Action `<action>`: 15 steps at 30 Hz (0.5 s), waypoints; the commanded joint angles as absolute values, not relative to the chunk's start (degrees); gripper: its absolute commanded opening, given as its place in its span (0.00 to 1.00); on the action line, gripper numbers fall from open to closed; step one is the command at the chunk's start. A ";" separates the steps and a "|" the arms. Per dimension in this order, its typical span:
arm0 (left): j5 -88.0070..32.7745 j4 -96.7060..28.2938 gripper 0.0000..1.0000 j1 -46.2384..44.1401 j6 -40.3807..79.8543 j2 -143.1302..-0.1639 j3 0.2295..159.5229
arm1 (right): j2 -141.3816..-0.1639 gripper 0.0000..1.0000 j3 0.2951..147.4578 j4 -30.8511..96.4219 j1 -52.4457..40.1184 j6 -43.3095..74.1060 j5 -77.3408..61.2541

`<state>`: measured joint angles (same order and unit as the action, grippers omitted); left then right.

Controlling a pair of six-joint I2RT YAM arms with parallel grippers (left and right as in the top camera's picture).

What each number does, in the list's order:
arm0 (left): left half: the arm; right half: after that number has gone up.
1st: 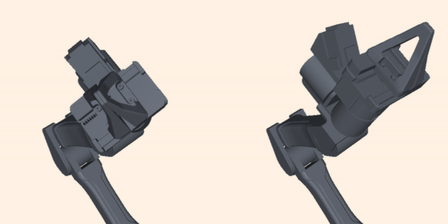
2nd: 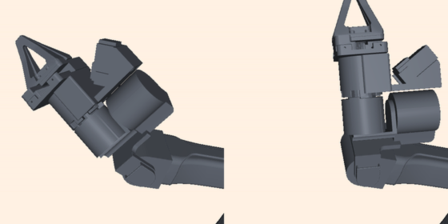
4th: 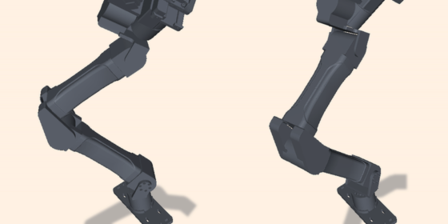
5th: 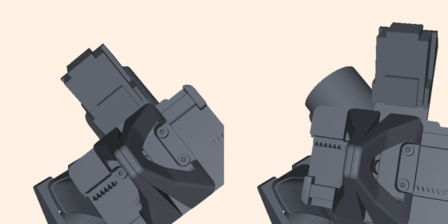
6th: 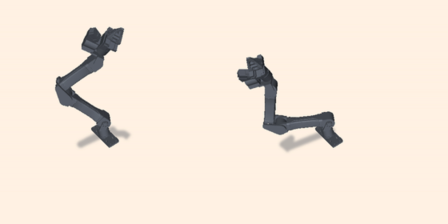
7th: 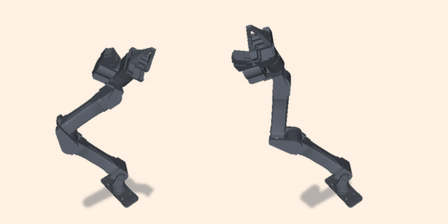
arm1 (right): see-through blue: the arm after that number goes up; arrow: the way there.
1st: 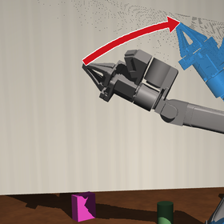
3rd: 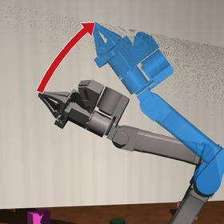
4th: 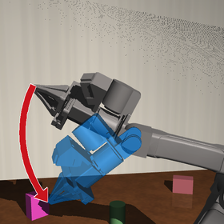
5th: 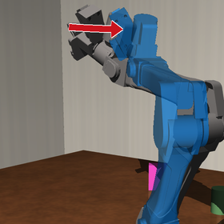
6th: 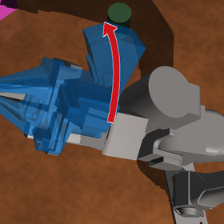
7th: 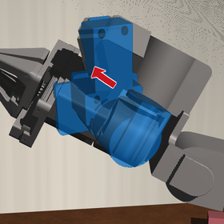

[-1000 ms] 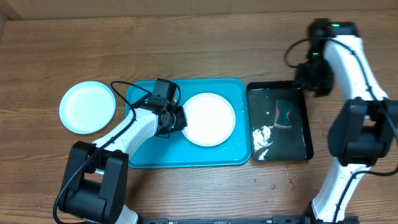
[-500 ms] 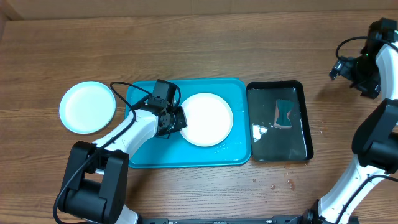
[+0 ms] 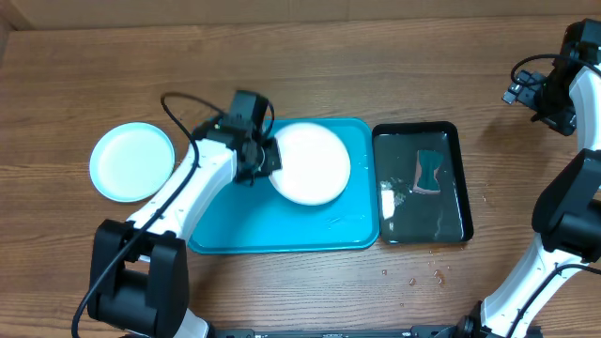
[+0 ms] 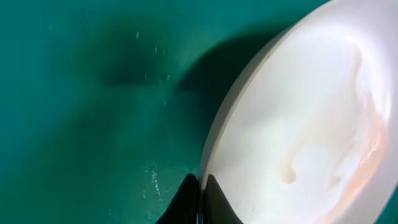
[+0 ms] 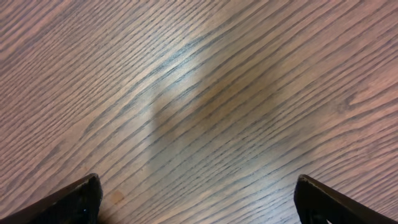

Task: Clean dirty plates on tray and stack at the side
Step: 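Lift the white plate with left gripper and tilt it over the black tray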

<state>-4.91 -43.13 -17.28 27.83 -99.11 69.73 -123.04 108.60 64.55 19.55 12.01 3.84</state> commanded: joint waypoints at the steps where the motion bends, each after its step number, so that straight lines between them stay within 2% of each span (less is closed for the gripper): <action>1: -3.99 -45.65 0.04 -17.72 25.69 -97.65 76.93 | -121.51 1.00 109.30 64.34 19.62 12.45 3.97; 8: -4.01 -48.77 0.04 -19.86 25.69 -97.65 85.19 | -121.51 1.00 109.30 64.34 19.62 12.45 3.97; 15: 1.37 -45.63 0.04 -28.51 25.76 -97.78 85.71 | -121.51 1.00 109.30 64.34 19.62 12.45 3.97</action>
<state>-2.66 -46.48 -24.53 26.76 -99.02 84.09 -123.04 108.60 64.51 19.57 11.99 3.81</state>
